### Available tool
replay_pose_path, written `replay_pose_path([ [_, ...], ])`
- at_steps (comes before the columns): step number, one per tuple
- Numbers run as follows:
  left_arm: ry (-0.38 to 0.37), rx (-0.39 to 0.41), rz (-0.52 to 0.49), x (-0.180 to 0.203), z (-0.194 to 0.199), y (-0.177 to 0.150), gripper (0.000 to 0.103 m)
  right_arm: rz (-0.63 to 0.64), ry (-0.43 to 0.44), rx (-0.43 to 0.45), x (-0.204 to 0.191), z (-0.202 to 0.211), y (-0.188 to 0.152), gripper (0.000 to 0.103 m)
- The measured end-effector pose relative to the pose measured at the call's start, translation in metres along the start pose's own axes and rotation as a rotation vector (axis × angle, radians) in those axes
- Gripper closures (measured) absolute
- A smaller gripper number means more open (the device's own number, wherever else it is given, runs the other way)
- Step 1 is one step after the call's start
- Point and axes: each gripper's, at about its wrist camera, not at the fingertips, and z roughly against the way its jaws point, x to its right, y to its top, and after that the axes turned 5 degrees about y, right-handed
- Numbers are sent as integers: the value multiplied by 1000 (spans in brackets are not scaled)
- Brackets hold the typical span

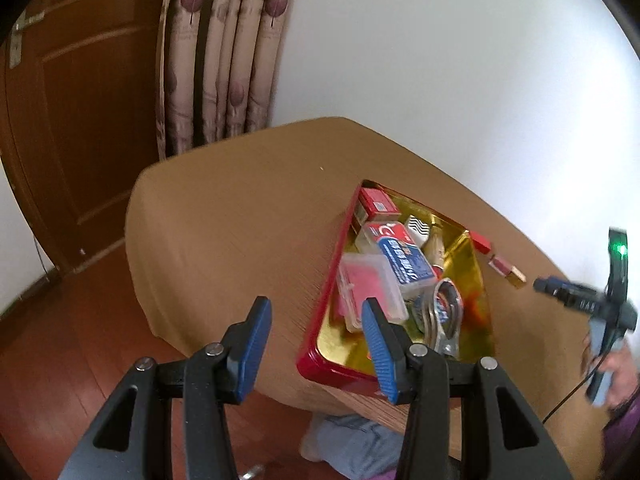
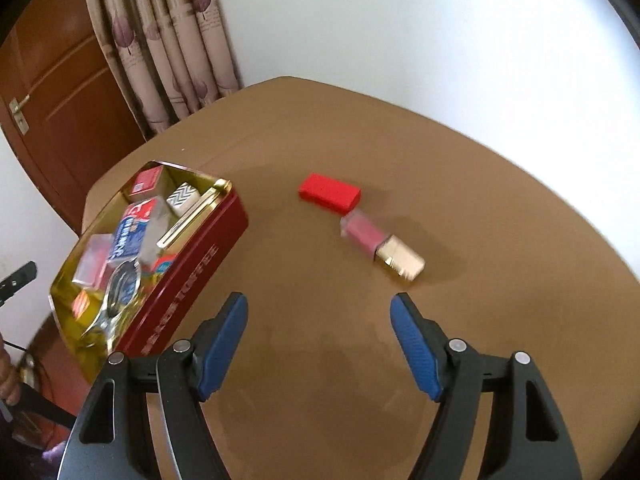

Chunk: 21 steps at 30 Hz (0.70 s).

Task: Organize rigid objects
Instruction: 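Grasp the pink-gold lipstick with the right gripper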

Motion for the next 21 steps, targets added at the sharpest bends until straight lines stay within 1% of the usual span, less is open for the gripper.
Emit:
replay_pose_path([
  [2,15,-8,-24,4,-3,-1,55,21,-9,-21,6,-10,6,32],
  [4,17,-47,-57,11,-11,-3,55,34,-23,-33,13,-19,6,32],
  [7,48,-76,-109,20,-20,-5,55,30,-17,-59,25,-34,12,34],
  [10,61,-70,-132,25,-23,-6,55,40,-8,-74,29,-44,16,34],
  [13,71,-77,-150,28,-27,-7,55,65,-32,-95,32,-57,20,36],
  [16,79,-106,-161,29,-33,-8,55,59,-25,-131,37,-73,22,40],
  [17,80,-113,-162,29,-35,-8,55,62,-34,-147,39,-79,22,42],
  [19,84,-118,-165,29,-37,-8,55,60,-31,-176,43,-91,19,46],
  [20,87,-118,-167,29,-37,-8,55,55,-29,-182,44,-94,18,48],
  [21,90,-117,-168,30,-38,-9,55,53,-28,-158,45,-92,15,49],
])
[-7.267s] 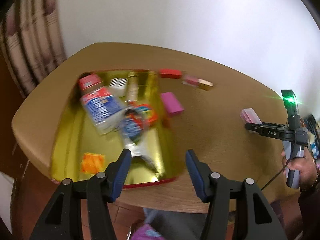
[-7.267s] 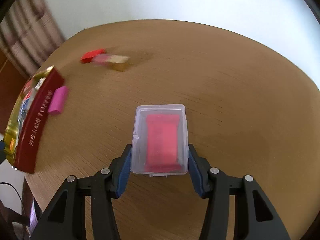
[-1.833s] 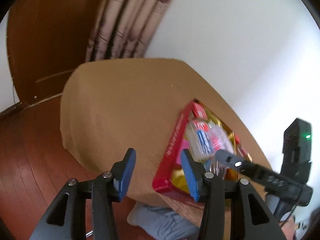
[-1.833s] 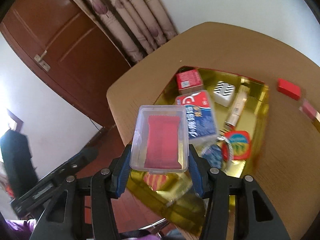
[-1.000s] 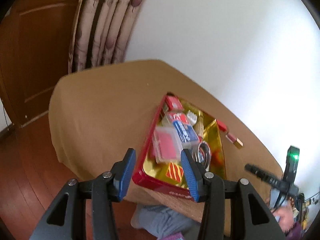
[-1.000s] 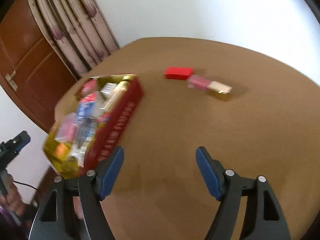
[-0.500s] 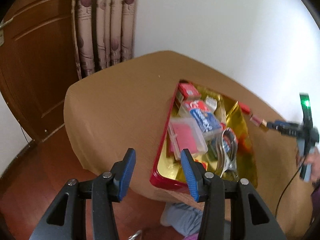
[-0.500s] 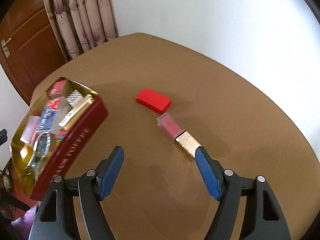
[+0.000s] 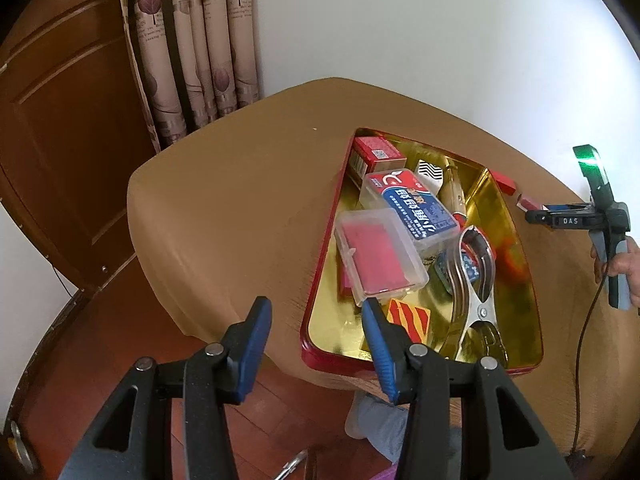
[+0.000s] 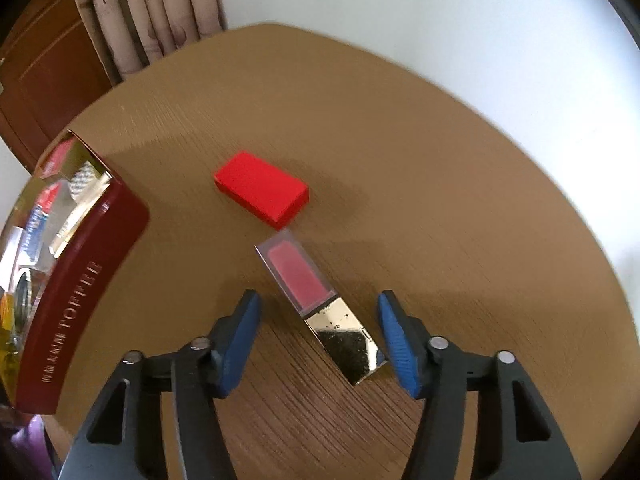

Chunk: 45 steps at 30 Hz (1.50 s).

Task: Organize rigid objects
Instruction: 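Grasp the pink-gold lipstick with the right gripper, then grasp the red block with the left gripper while the right gripper holds the lipstick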

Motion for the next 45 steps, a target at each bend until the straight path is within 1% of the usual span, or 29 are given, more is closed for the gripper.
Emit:
replay_pose_path([
  [1,4,0,-2,1,-1,0,55,-8,-3,5,1,1,-2,50],
  [2,7,0,-3,1,-1,0,55,-13,-11,8,1,3,-5,55],
  [3,11,0,-5,2,-2,-1,55,-16,-20,10,0,4,-6,63],
  [5,22,-3,-10,3,-2,-2,55,-31,-25,14,-1,8,-12,72],
  [9,52,5,-27,6,-1,-4,55,-98,-13,18,2,19,-25,82],
  [11,74,29,-43,9,3,-4,55,-131,-14,21,4,27,-37,84],
  [13,71,54,-59,12,10,-4,55,-176,-40,31,6,38,-58,84],
  [16,10,105,-134,30,28,1,55,-227,-91,40,11,57,-94,84],
  [18,-34,114,-193,47,36,9,55,-261,-117,49,17,71,-120,84],
  [19,-65,124,-232,59,41,15,55,-278,-119,57,19,79,-131,84],
  [20,-109,140,-293,76,48,25,55,-292,-127,65,21,84,-141,84],
  [21,-129,149,-331,87,51,31,55,-302,-136,72,22,88,-151,84],
  [22,-151,168,-411,108,56,41,55,-319,-135,87,25,94,-163,84],
  [24,-175,199,-525,138,60,55,55,-341,-116,108,27,103,-178,84],
  [25,-202,222,-617,160,60,66,55,-353,-112,124,29,105,-185,84],
  [26,-211,238,-667,172,60,72,55,-361,-102,139,30,107,-189,84],
  [27,-231,256,-760,193,57,82,55,-372,-89,154,32,108,-193,84],
  [28,-246,257,-835,208,53,88,55,-379,-82,162,36,112,-198,84],
  [30,-264,264,-942,234,43,102,55,-389,-69,187,34,110,-199,84],
  [32,-272,232,-1032,256,26,115,55,-393,-58,209,31,107,-196,84],
  [33,-279,213,-1060,262,19,119,55,-399,-49,220,29,105,-194,84],
  [34,-305,153,-1110,273,4,125,55,-412,-32,238,31,106,-197,84],
  [37,-262,61,-1195,293,-35,131,55,-439,10,269,36,108,-203,84],
  [39,-226,17,-1221,303,-58,136,55,-452,33,282,39,110,-206,84],
  [40,-225,-18,-1234,308,-70,139,55,-455,41,284,38,108,-203,84],
  [41,-239,-58,-1240,311,-80,142,55,-460,49,287,39,108,-203,84],
  [42,-246,-81,-1243,313,-87,145,55,-464,56,290,39,108,-204,84],
  [44,-252,-90,-1246,315,-96,149,55,-471,69,294,42,110,-207,83],
  [45,-267,-104,-1246,317,-101,152,55,-474,74,296,42,111,-207,83],
])
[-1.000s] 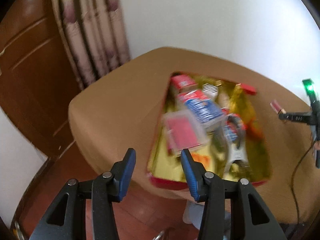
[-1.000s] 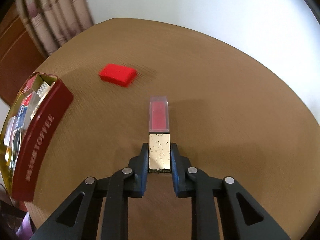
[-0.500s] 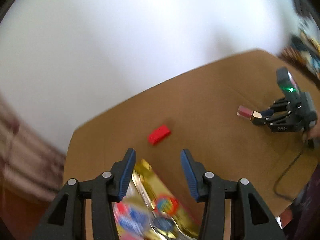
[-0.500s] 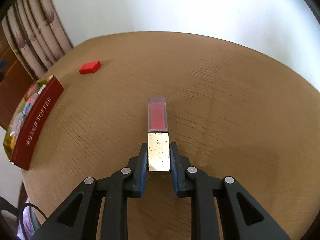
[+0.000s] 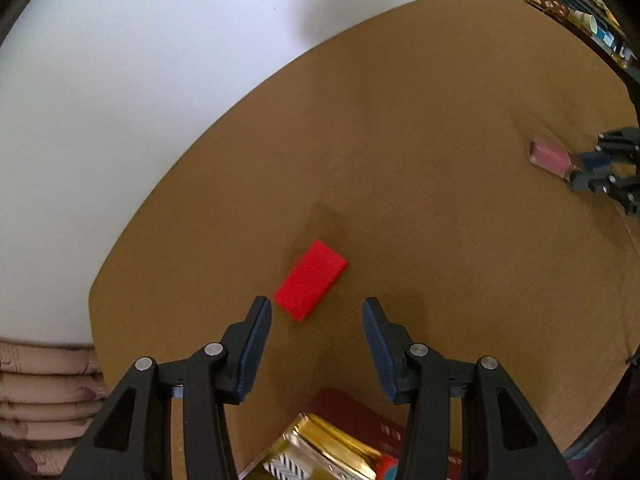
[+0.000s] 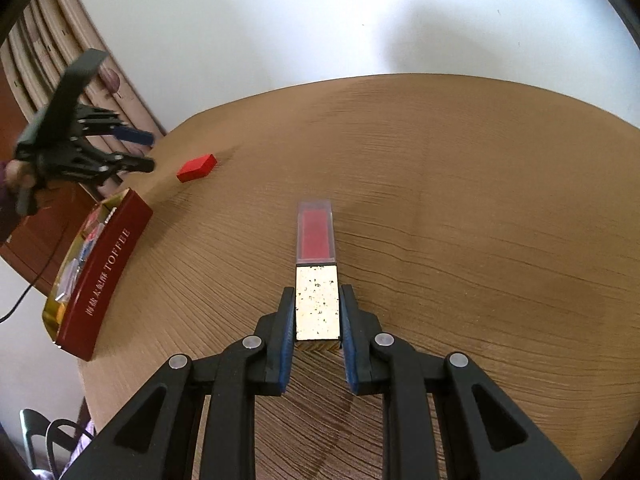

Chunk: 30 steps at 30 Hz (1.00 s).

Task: Organize rigid objects
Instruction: 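Grasp the red block with the left gripper while the right gripper holds the lipstick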

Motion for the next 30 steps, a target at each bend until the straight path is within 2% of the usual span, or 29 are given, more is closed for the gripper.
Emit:
replay_pose_path([
  [3,-74,-30,-19,-8,-14,7,55,-10,11,1,0,0,0,83],
  [8,-57,-41,-51,-19,-31,13,55,-28,28,2,2,-1,-1,83],
  [11,-145,-77,-60,-23,-42,13,55,-36,35,4,2,-2,-1,83],
  [13,-135,-95,-75,-24,-50,12,55,-40,37,4,3,-1,-1,83],
  [17,-190,-115,-72,-32,-62,18,55,-47,41,5,5,1,-2,83],
  [20,-156,-106,-122,-33,-69,22,55,-53,45,5,7,2,-1,83],
  [22,-139,-149,-175,-28,-82,20,55,-58,48,5,8,2,-1,83],
  [23,-136,-150,-185,-27,-84,19,52,-62,51,5,9,3,-1,83],
  [24,-143,-113,-194,-29,-80,20,49,-66,55,6,9,3,-1,83],
  [25,-141,-120,-211,-30,-82,20,47,-70,59,5,11,4,0,83],
  [26,-131,-111,-205,-31,-82,21,36,-75,64,4,12,5,0,83],
  [27,-103,-114,-193,-35,-84,21,20,-80,69,4,13,5,0,83],
  [29,-71,-143,-153,-45,-93,25,2,-83,73,4,15,5,1,83],
  [30,-87,-178,-112,-53,-100,27,0,-82,71,4,15,6,1,83],
])
